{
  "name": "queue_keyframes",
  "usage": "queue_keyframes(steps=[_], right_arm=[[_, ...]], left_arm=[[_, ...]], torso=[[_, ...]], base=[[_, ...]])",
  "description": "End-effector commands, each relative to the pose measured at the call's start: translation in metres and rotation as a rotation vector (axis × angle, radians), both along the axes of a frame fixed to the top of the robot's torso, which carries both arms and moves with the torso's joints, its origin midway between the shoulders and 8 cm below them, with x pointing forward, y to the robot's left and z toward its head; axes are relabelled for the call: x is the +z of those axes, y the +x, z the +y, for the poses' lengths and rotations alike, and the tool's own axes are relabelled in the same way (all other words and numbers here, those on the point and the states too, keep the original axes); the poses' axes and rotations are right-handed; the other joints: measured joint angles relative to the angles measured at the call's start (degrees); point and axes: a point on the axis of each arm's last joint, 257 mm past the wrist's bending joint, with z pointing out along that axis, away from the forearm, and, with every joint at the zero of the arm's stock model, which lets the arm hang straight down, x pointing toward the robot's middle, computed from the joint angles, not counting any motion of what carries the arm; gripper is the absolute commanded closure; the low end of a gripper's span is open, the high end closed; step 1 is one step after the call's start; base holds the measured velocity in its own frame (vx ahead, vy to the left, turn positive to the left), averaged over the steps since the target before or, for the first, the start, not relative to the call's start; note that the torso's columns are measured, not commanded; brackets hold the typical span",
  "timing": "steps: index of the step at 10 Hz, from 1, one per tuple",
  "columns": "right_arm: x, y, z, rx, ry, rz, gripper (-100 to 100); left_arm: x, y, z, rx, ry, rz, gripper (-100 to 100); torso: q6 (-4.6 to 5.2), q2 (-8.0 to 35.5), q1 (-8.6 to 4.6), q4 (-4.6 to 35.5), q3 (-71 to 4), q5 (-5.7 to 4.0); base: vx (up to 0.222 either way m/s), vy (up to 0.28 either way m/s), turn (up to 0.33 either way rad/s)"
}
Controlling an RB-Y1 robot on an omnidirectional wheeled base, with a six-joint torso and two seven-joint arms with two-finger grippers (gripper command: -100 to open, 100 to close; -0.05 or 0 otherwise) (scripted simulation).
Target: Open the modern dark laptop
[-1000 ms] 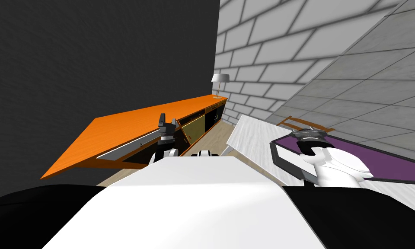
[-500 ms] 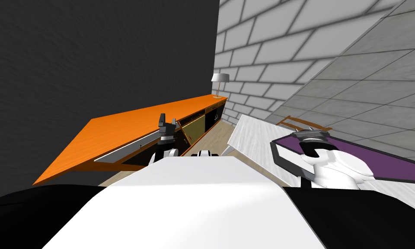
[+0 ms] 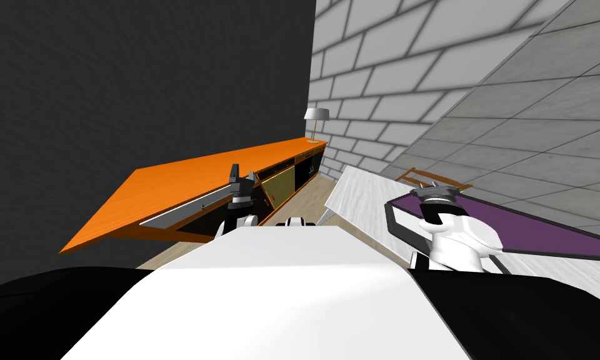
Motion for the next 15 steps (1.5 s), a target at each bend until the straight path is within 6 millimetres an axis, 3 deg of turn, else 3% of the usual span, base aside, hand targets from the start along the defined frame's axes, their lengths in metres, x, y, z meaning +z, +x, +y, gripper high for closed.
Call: queue_keyframes(steps=[1,2,4,5,7,8,9,11,12,14,15], right_arm=[[-0.018,0.001,-0.001,-0.002,0.023,0.012,100],[0.004,0.012,0.014,0.021,-0.02,-0.044,100],[-0.021,0.012,0.02,0.014,-0.001,-0.026,100],[0.008,0.02,0.032,0.029,-0.055,-0.081,100],[-0.022,0.02,0.04,0.022,-0.026,-0.063,100],[-0.022,0.02,0.04,0.022,-0.026,-0.063,100],[0.004,0.025,0.051,0.026,-0.091,-0.106,100],[-0.022,0.026,0.06,0.022,-0.053,-0.097,100],[0.01,0.029,0.068,0.02,-0.123,-0.144,100],[-0.019,0.031,0.078,0.015,-0.087,-0.128,100],[-0.022,0.031,0.079,0.015,-0.081,-0.128,100]], left_arm=[[0.0,0.0,0.0,0.0,0.0,0.0,0],[0.0,0.0,0.0,0.0,0.0,0.0,0],[0.0,0.0,0.0,0.0,0.0,0.0,0],[0.0,0.0,0.0,0.0,0.0,0.0,0],[0.0,0.0,0.0,0.0,0.0,0.0,0],[0.0,0.0,0.0,0.0,0.0,0.0,0],[0.0,0.0,0.0,0.0,0.0,0.0,0],[0.0,0.0,0.0,0.0,0.0,0.0,0],[0.0,0.0,0.0,0.0,0.0,0.0,0],[0.0,0.0,0.0,0.0,0.0,0.0,0],[0.0,0.0,0.0,0.0,0.0,0.0,0]], torso=[[-0.03,-0.1,-0.1,0.0,-0.1,-0.02],[-0.11,-0.1,-0.22,0.0,-0.1,-0.05],[-0.19,0.0,-0.29,0.1,0.0,0.09],[-0.1,-0.2,-0.34,-0.1,-0.1,-0.1],[-0.11,-0.1,-0.33,0.0,-0.1,0.04],[-0.11,-0.2,-0.36,-0.1,-0.1,-0.13],[-0.09,-0.3,-0.37,-0.1,-0.2,-0.21],[-0.12,0.0,-0.29,0.0,-0.1,0.07],[-0.09,-0.1,-0.32,-0.1,-0.1,-0.15],[0.0,0.0,-0.22,0.1,0.0,0.15],[0.03,-0.1,-0.25,0.0,-0.1,-0.05]], base=[[0.001,0.018,-0.017],[-0.049,-0.027,-0.002],[-0.042,-0.055,0.015],[-0.038,-0.053,0.003],[-0.034,-0.056,0.006],[-0.004,-0.014,0.005],[-0.043,-0.026,0.0],[-0.038,-0.056,0.01],[-0.052,-0.059,0.01],[-0.034,-0.055,0.014],[0.002,-0.009,-0.011]])
